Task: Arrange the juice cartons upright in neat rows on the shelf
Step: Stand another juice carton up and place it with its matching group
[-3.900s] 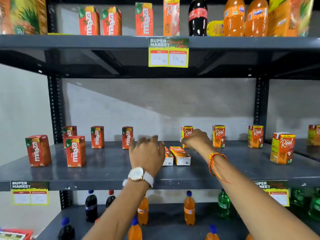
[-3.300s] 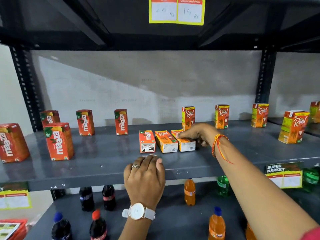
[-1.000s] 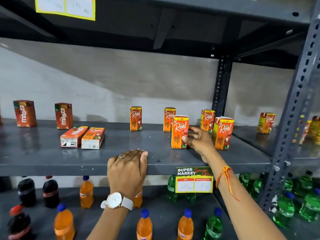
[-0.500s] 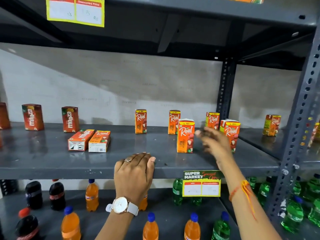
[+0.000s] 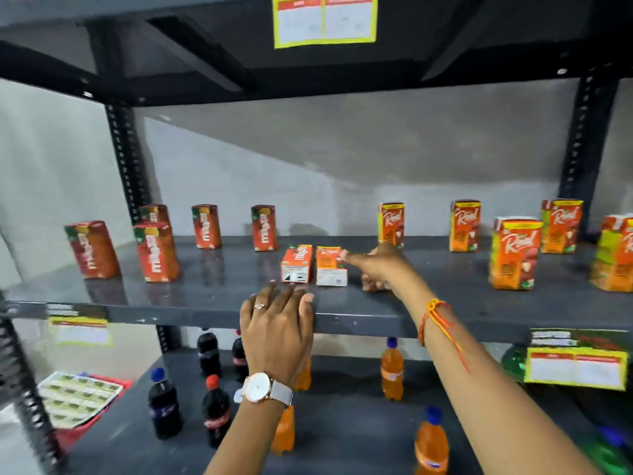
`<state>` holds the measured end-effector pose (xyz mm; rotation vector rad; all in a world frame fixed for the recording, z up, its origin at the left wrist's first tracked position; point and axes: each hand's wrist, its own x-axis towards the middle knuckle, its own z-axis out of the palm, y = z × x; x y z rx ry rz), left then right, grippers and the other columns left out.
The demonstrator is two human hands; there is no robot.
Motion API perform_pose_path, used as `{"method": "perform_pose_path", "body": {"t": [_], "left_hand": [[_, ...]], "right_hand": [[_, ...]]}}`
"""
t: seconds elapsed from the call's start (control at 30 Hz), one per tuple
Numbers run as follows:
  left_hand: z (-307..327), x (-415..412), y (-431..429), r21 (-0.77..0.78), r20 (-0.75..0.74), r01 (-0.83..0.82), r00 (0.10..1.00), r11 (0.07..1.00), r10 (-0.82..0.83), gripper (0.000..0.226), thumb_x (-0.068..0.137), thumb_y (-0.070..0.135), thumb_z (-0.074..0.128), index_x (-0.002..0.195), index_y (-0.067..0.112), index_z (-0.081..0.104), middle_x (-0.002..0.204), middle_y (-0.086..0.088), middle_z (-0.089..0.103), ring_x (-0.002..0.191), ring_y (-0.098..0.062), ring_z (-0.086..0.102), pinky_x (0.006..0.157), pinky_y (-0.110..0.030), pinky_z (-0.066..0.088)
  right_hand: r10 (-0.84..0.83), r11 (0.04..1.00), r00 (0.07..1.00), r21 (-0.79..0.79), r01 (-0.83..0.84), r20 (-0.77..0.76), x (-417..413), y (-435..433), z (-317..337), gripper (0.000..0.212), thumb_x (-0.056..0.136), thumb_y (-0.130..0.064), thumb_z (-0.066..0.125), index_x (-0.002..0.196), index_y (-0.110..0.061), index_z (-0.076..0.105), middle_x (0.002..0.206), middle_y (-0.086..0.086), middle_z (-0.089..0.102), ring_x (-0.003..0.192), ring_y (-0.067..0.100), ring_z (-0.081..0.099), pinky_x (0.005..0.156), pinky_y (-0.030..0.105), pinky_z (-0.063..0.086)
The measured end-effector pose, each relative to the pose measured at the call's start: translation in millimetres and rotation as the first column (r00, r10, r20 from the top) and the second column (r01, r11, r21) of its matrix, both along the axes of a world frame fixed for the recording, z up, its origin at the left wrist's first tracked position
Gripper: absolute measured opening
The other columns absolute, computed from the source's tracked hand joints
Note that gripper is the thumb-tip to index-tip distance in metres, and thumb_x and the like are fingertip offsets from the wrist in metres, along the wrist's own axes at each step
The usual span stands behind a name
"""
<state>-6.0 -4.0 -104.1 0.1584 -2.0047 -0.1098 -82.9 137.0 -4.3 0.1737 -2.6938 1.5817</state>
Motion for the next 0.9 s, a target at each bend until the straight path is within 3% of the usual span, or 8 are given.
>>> {"method": "perform_pose_path", "body": {"t": [0.17, 0.3, 0.37, 0.47, 0.57, 0.67, 0.77, 0.9], "left_hand": [[-6, -7, -23, -0.034, -0.004, 0.078, 0.997, 0.996, -0.078, 0.052, 0.098, 0.038, 0.025, 0.088, 0.022, 0.074, 0.093, 0.005, 0.074, 0.094, -0.022, 0.065, 0.089, -0.039, 0.036], [-10, -11, -26, -0.038, -0.079, 0.104, 0.991, 0.994, -0.106, 0.047, 0.097, 0.037, 0.030, 0.085, 0.022, 0.074, 0.090, 0.007, 0.073, 0.086, -0.018, 0.065, 0.090, -0.037, 0.036], [-11, -12, -26, -0.030, -0.111, 0.112, 0.987, 0.993, -0.114, 0.047, 0.096, 0.037, 0.031, 0.084, 0.023, 0.074, 0.089, 0.008, 0.073, 0.084, -0.018, 0.064, 0.091, -0.037, 0.036], [-12, -14, -28, -0.024, -0.129, 0.131, 0.983, 0.991, -0.133, 0.047, 0.096, 0.037, 0.030, 0.084, 0.023, 0.073, 0.088, 0.008, 0.073, 0.083, -0.018, 0.064, 0.091, -0.036, 0.034], [-12, -15, -28, -0.029, -0.125, 0.136, 0.983, 0.990, -0.138, 0.047, 0.096, 0.037, 0.030, 0.084, 0.023, 0.073, 0.088, 0.008, 0.073, 0.081, -0.018, 0.064, 0.089, -0.036, 0.034], [-13, -14, -30, -0.039, -0.125, 0.147, 0.981, 0.988, -0.151, 0.045, 0.096, 0.035, 0.031, 0.084, 0.023, 0.073, 0.087, 0.008, 0.072, 0.080, -0.019, 0.063, 0.087, -0.035, 0.034], [-13, -13, -30, -0.046, -0.128, 0.153, 0.979, 0.987, -0.158, 0.039, 0.093, 0.034, 0.036, 0.084, 0.023, 0.072, 0.087, 0.008, 0.072, 0.079, -0.019, 0.063, 0.086, -0.033, 0.034], [-11, -13, -28, -0.029, -0.145, 0.169, 0.975, 0.985, -0.171, 0.036, 0.091, 0.032, 0.039, 0.084, 0.022, 0.073, 0.086, 0.006, 0.073, 0.079, -0.018, 0.064, 0.084, -0.034, 0.034]], "right_hand": [[-0.039, 0.953, 0.994, 0.302, 0.006, 0.102, 4, -34, 18, 0.071, 0.076, -0.058, 0.059, 0.120, -0.003, 0.051, 0.080, 0.008, 0.057, 0.060, 0.017, 0.050, 0.051, 0.026, 0.042], [-0.020, 0.904, 0.987, 0.426, -0.049, 0.157, 7, -53, 32, 0.065, 0.083, -0.048, 0.056, 0.129, -0.004, 0.047, 0.089, 0.010, 0.057, 0.094, 0.023, 0.050, 0.072, 0.031, 0.042], [-0.014, 0.878, 0.985, 0.473, -0.069, 0.169, 8, -60, 35, 0.059, 0.087, -0.043, 0.053, 0.129, -0.002, 0.046, 0.108, 0.014, 0.062, 0.109, 0.027, 0.054, 0.089, 0.032, 0.043], [-0.045, 0.877, 0.983, 0.479, -0.046, 0.178, 7, -69, 35, 0.057, 0.086, -0.039, 0.057, 0.127, -0.001, 0.047, 0.107, 0.016, 0.061, 0.094, 0.024, 0.057, 0.087, 0.031, 0.042], [-0.102, 0.942, 0.985, 0.332, 0.050, 0.141, 2, -69, 28, 0.060, 0.078, -0.031, 0.069, 0.126, -0.002, 0.046, 0.104, 0.014, 0.063, 0.083, 0.023, 0.054, 0.069, 0.030, 0.043], [-0.126, 0.991, 0.991, -0.046, 0.128, 0.044, 1, -59, 6, 0.047, 0.075, -0.021, 0.073, 0.113, -0.005, 0.051, 0.106, 0.015, 0.063, 0.082, 0.024, 0.055, 0.055, 0.030, 0.040], [-0.109, 0.888, 0.989, -0.457, 0.051, -0.100, 7, -47, -12, 0.035, 0.080, -0.010, 0.067, 0.112, -0.005, 0.057, 0.098, 0.008, 0.068, 0.077, 0.020, 0.062, 0.049, 0.022, 0.043], [-0.017, 0.761, 0.960, -0.626, -0.170, -0.281, 22, -35, -19, 0.035, 0.082, -0.010, 0.064, 0.116, -0.014, 0.056, 0.091, -0.004, 0.069, 0.077, 0.009, 0.064, 0.044, 0.017, 0.045]]}}
